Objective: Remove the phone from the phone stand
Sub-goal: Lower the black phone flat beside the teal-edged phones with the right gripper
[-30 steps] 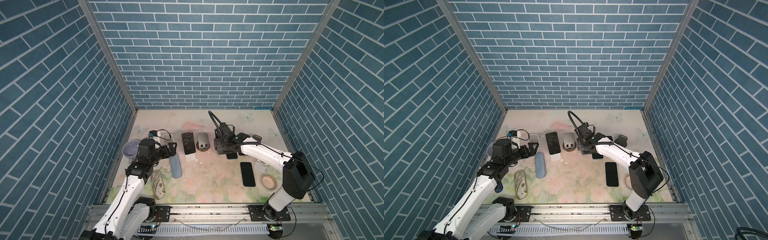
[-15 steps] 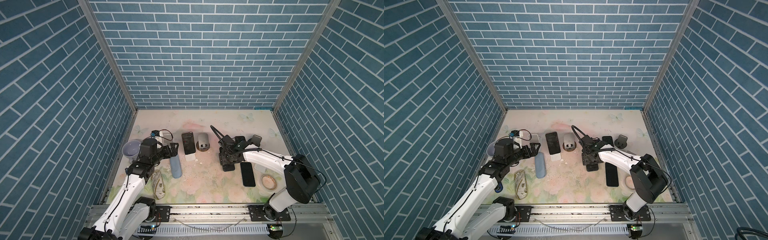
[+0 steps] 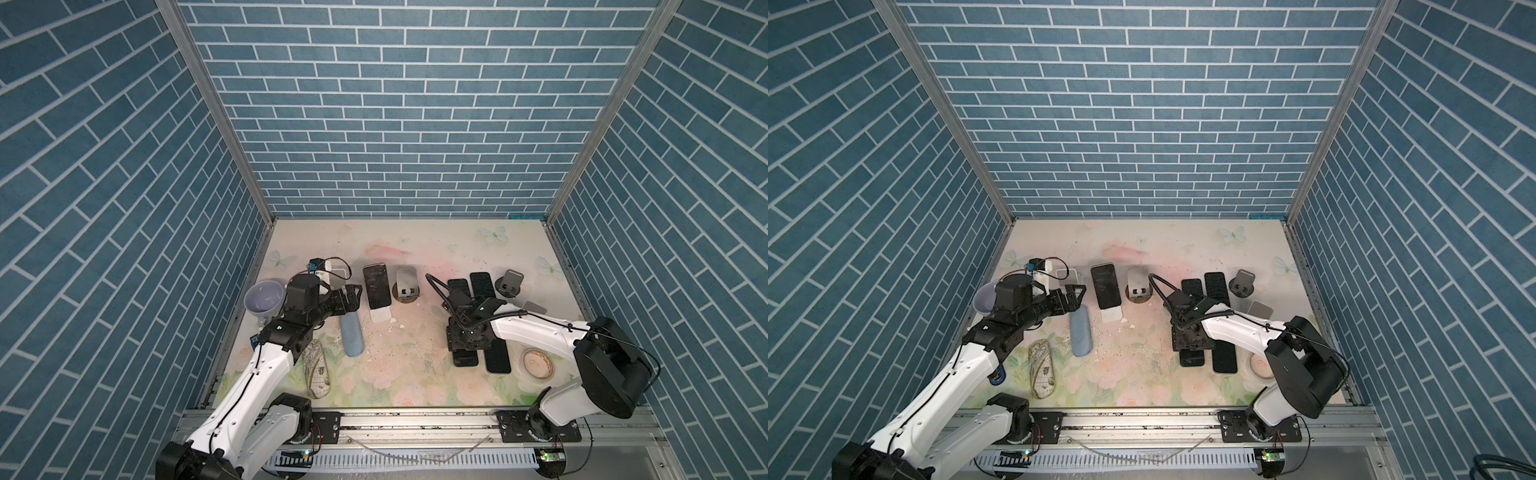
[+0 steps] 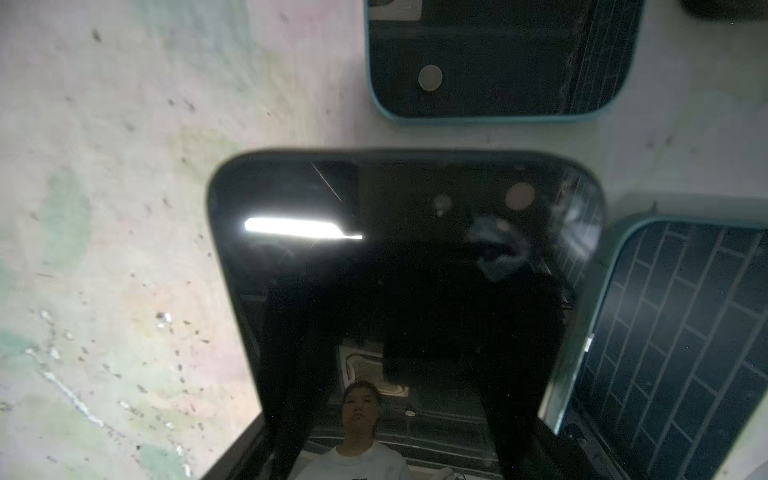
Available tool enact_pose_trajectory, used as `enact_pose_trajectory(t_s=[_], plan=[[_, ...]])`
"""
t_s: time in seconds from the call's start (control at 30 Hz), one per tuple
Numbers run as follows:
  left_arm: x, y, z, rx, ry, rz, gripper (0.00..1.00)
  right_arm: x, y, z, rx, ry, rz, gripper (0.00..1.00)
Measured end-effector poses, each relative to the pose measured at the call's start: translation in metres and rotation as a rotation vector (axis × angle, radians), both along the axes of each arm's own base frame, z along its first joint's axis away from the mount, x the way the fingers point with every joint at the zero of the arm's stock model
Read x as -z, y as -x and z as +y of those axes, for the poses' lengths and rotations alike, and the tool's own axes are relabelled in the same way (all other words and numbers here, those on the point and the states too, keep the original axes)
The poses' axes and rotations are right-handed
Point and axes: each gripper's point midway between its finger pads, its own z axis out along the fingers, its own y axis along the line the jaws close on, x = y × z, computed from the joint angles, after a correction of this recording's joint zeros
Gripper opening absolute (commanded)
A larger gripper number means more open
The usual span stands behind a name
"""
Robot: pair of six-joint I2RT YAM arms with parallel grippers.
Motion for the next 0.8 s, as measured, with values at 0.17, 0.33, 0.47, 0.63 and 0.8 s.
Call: enact_pose_trajectory(t_s=[0.17,0.33,0.47,0.63,0.8], plan=[[0.001,-0.002,0.0,-0.003,-0.003,0.004,1.0,0.003,0.006,-0.008,0.019,0.031,0.019,0.63],[0.002,-0.007,-0.002,0.002,-0.011,0.014,1.0,0.004,0.008,-0.013,0.033,0.053,0.023,0.64],[0.004,-0.008,-0.004,0.007,-0.017,0.02,1.0,0.004,0.008,-0.015,0.037,0.065,0.017,0.65],[0.004,-0.009,-0.006,0.011,-0.024,0.021,1.0,0.007,0.012,-0.014,0.02,0.087,0.02,0.67],[-0.006,-0.013,-0.007,0.015,-0.026,-0.005,1.0,0.01,0.016,-0.01,0.015,0.092,0.027,0.7]])
